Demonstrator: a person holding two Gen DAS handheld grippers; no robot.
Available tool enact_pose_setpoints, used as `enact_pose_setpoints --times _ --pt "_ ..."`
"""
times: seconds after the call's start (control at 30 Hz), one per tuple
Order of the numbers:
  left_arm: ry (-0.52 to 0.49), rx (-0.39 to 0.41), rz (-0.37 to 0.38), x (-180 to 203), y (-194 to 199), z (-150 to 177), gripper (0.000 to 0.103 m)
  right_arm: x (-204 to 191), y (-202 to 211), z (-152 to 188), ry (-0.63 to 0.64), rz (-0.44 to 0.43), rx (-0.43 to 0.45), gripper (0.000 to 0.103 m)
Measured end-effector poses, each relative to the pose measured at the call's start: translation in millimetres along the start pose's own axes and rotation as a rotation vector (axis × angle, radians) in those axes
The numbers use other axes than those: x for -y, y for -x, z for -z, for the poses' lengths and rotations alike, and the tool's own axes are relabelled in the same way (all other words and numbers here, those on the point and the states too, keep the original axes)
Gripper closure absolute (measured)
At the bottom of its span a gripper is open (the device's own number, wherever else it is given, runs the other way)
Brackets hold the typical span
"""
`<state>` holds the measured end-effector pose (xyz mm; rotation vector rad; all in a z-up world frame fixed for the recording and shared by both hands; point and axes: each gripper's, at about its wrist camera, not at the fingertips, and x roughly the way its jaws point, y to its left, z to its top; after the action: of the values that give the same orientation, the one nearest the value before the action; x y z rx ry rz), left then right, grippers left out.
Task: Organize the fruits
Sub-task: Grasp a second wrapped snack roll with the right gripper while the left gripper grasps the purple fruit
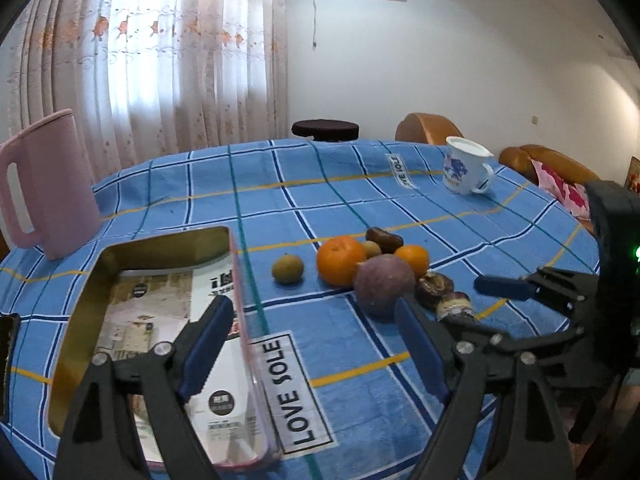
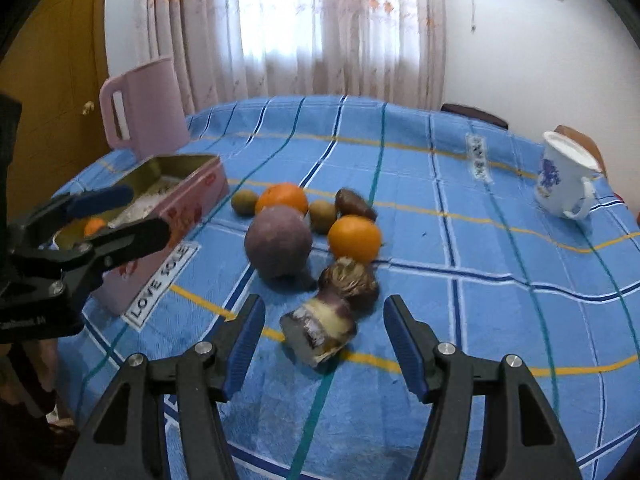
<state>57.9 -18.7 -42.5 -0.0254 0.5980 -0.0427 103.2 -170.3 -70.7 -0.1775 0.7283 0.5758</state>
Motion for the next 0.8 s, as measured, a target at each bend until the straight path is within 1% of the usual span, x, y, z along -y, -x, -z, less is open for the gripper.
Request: enact_pose_setpoints --times 0.03,0.07,0.1,0.13,0.17,0.27,0.37,0.4,0.47,0.57,0.63,0.7,0.77,0.8 --pt "0.0 -0.002 0.004 2 -1 0 0.017 -1 -4 1 0.005 0.0 -0.014 0.04" --pt "-0.003 -0.005 0.008 3 -2 0 0.018 -1 -8 3 0.007 0.001 -0.023 0.043" --pt "-0.01 -0.009 0.009 5 -3 -1 0.017 -1 -10 2 0.006 -0.005 -0.036 0.05" --pt "-0.016 -0.01 0.01 7 -4 -1 0.017 -1 -11 2 0.007 -0.007 -0.037 0.052" --pt "-0.021 -0.011 0.013 9 -5 -2 0.017 -1 -12 2 0.008 -0.007 -0.039 0.058" --pt "-0.028 -0.015 0.021 13 -9 -5 0.017 0 -9 3 0.008 -0.027 -0.03 0.058" --pt "-0.023 -0.025 0.028 15 -14 -9 0.017 3 -1 0 -0.013 -0.019 0.014 0.058" --pt "-0.019 -0.027 0.036 17 -17 -11 0.017 6 2 -1 -0.025 -0.008 0.032 0.058" --pt "-0.022 -0.033 0.039 21 -20 -14 0.017 11 7 -6 -0.039 0.047 0.067 0.058" --pt "-0.026 -0.041 0.051 28 -28 -17 0.017 20 8 -13 -0.061 0.097 0.085 0.058" --pt "-0.02 -0.064 0.058 31 -38 -18 0.018 26 7 -17 -0.072 0.145 0.099 0.058" --pt "-0.007 -0.091 0.088 33 -46 -18 0.018 32 7 -20 -0.091 0.165 0.112 0.058" --pt "0.002 -0.11 0.095 34 -53 -19 0.023 37 4 -21 -0.108 0.166 0.112 0.058" --pt "0.002 -0.123 0.104 35 -57 -19 0.029 38 3 -21 -0.111 0.167 0.11 0.058"
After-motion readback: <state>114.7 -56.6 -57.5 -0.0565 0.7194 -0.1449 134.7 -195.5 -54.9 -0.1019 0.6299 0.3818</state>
